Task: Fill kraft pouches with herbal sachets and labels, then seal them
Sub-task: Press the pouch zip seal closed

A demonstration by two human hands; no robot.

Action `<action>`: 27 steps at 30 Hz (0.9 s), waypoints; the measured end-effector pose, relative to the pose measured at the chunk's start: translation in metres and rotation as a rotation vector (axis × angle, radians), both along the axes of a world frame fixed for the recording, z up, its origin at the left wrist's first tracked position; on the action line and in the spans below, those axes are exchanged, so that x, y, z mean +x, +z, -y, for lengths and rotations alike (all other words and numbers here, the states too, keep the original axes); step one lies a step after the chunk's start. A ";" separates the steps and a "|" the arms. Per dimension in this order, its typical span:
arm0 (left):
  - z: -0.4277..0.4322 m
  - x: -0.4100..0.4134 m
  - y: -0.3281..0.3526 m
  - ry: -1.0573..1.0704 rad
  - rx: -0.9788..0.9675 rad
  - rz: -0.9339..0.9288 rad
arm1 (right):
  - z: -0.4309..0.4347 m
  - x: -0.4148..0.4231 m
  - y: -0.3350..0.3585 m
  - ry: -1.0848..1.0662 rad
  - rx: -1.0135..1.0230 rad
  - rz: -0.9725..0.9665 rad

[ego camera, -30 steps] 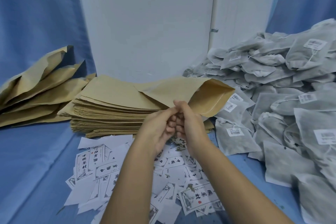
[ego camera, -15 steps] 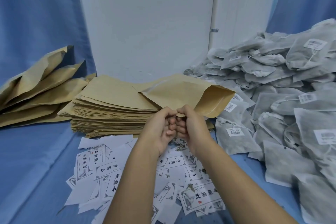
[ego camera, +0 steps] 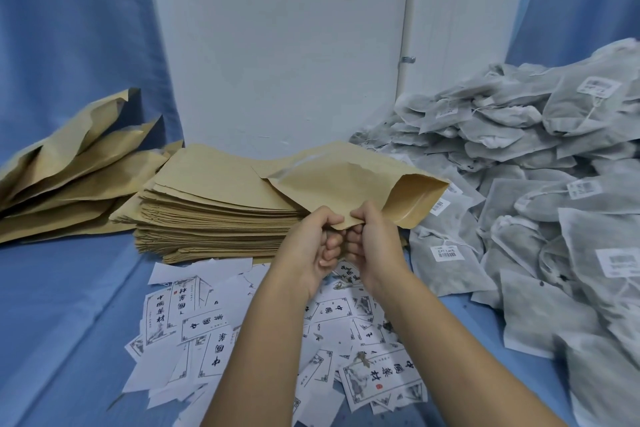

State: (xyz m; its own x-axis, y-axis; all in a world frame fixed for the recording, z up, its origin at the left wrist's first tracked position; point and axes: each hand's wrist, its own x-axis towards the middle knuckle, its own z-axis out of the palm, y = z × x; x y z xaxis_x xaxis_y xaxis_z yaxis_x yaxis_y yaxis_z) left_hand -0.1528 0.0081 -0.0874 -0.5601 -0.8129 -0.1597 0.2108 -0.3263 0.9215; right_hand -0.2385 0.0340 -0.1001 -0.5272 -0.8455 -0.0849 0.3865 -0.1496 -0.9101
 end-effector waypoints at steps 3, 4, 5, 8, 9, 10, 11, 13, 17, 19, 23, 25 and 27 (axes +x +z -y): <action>0.001 0.002 0.001 -0.006 0.008 0.008 | 0.000 0.001 0.000 0.024 0.015 0.002; 0.001 0.003 0.002 0.001 0.011 0.010 | 0.000 0.001 0.000 0.014 0.022 -0.001; 0.002 0.003 0.002 0.007 0.012 0.013 | 0.000 0.000 -0.001 -0.009 0.033 -0.023; 0.002 0.005 0.002 0.019 0.010 0.018 | 0.001 -0.001 -0.001 -0.038 0.049 -0.074; 0.002 0.005 0.003 0.022 0.013 0.015 | 0.001 -0.001 0.000 -0.035 0.048 -0.067; 0.003 0.005 0.003 0.024 0.013 0.017 | 0.001 -0.002 0.000 -0.043 0.047 -0.058; 0.002 0.005 0.003 0.026 0.007 0.027 | 0.000 -0.003 0.001 -0.066 0.046 -0.050; 0.001 0.005 0.003 0.027 -0.006 0.048 | 0.000 -0.005 0.001 -0.112 0.031 -0.028; 0.002 0.005 0.003 0.031 -0.005 0.050 | -0.001 -0.008 0.001 -0.072 0.031 0.002; 0.004 0.006 0.003 0.038 0.001 0.045 | -0.001 -0.010 0.002 -0.109 0.036 0.000; 0.006 0.007 0.002 0.061 0.044 0.028 | -0.002 -0.009 0.004 -0.113 0.044 0.022; 0.007 0.009 0.003 0.081 0.069 0.032 | -0.002 -0.010 0.004 -0.121 0.049 0.023; 0.006 0.008 0.004 0.140 0.086 0.022 | -0.002 -0.009 0.004 -0.128 0.049 0.022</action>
State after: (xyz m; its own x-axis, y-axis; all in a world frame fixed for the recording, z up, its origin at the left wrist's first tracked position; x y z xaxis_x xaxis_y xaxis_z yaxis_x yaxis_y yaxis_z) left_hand -0.1448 0.0025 -0.0831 -0.4384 -0.8654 -0.2428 0.2399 -0.3730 0.8963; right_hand -0.2471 0.0356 -0.0957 -0.6280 -0.7661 -0.1371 0.3874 -0.1549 -0.9088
